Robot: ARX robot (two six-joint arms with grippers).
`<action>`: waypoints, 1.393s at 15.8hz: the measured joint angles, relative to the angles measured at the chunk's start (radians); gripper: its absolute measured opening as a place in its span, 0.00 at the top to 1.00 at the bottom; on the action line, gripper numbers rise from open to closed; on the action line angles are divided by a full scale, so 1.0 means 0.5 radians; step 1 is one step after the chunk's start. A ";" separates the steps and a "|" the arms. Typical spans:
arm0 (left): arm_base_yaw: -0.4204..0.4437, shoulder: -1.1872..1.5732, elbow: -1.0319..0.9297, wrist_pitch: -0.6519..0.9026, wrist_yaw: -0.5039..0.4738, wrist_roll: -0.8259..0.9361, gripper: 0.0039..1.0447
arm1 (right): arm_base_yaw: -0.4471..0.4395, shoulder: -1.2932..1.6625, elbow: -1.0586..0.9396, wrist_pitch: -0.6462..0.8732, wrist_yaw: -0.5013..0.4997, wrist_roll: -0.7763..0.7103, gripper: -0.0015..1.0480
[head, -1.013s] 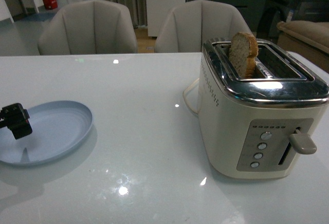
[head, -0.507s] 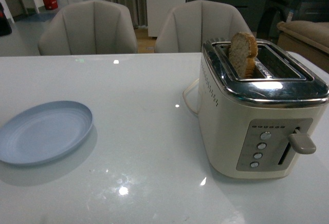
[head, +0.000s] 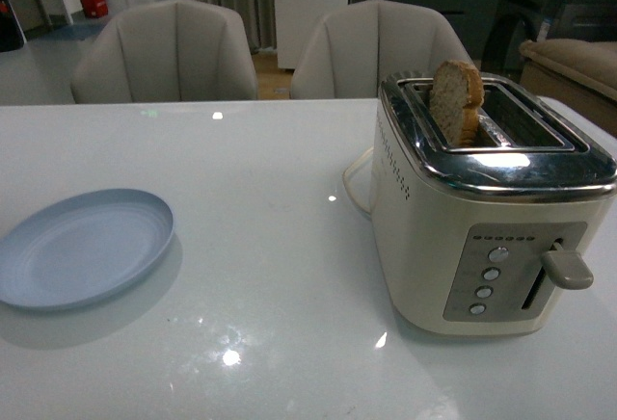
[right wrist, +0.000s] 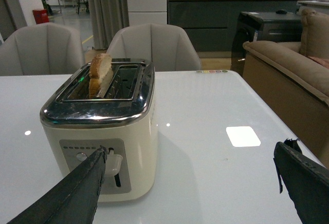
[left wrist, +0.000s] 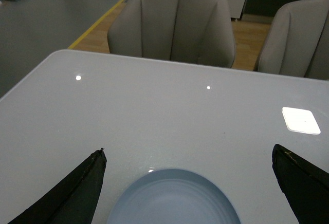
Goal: Left arm holds plate, right arm toasts bread
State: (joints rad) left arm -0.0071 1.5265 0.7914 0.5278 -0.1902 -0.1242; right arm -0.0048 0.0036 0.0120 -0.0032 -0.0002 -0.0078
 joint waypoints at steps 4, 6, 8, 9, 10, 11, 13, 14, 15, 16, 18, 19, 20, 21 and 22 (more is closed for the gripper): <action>0.014 -0.372 -0.621 0.652 0.376 0.208 0.53 | 0.000 0.000 0.000 0.000 0.000 0.000 0.06; 0.014 -0.582 -0.821 0.645 0.376 0.213 0.76 | 0.000 0.000 0.000 0.000 0.000 0.000 0.06; 0.014 -0.751 -1.002 0.661 0.376 0.209 0.99 | 0.001 0.000 0.000 -0.001 0.000 0.000 0.06; 0.014 -0.816 -1.071 0.651 0.376 0.218 0.99 | 0.000 0.000 0.000 -0.001 0.000 0.000 0.06; 0.014 -0.901 -1.143 0.634 0.376 0.218 0.99 | 0.000 0.000 0.000 0.000 0.000 0.000 0.06; 0.014 -0.982 -1.197 0.613 0.376 0.219 0.99 | 0.000 0.000 0.000 0.000 0.000 0.000 0.06; 0.014 -1.136 -1.289 0.551 0.376 0.218 0.99 | 0.000 0.000 0.000 -0.001 0.000 0.000 0.06; 0.014 -1.228 -1.337 0.501 0.376 0.218 0.99 | 0.000 0.000 0.000 -0.001 0.000 0.000 0.06; 0.014 -1.303 -1.369 0.459 0.376 0.218 0.99 | 0.000 0.000 0.000 -0.001 0.000 0.000 0.06; 0.014 -1.390 -1.400 0.403 0.376 0.218 0.99 | 0.000 0.000 0.000 -0.001 0.000 0.000 0.06; 0.014 -1.582 -1.550 0.341 0.376 0.218 0.99 | 0.001 0.000 0.000 0.000 0.000 0.000 0.06; 0.014 -1.670 -1.559 0.242 0.378 0.219 0.99 | 0.001 0.000 0.000 -0.001 0.000 0.000 0.06; 0.014 -1.810 -1.559 0.161 0.378 0.219 0.99 | 0.000 0.000 0.000 0.000 0.000 0.000 0.06; 0.014 -1.923 -1.560 0.067 0.378 0.219 0.99 | 0.001 0.000 0.000 0.000 0.000 0.000 0.06; 0.014 -2.003 -1.560 -0.027 0.378 0.219 0.99 | 0.000 0.000 0.000 0.000 0.000 0.000 0.06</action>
State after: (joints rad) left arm -0.0002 0.5251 0.0113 0.5144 -0.0010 -0.0147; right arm -0.0048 0.0036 0.0120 -0.0032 -0.0002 -0.0078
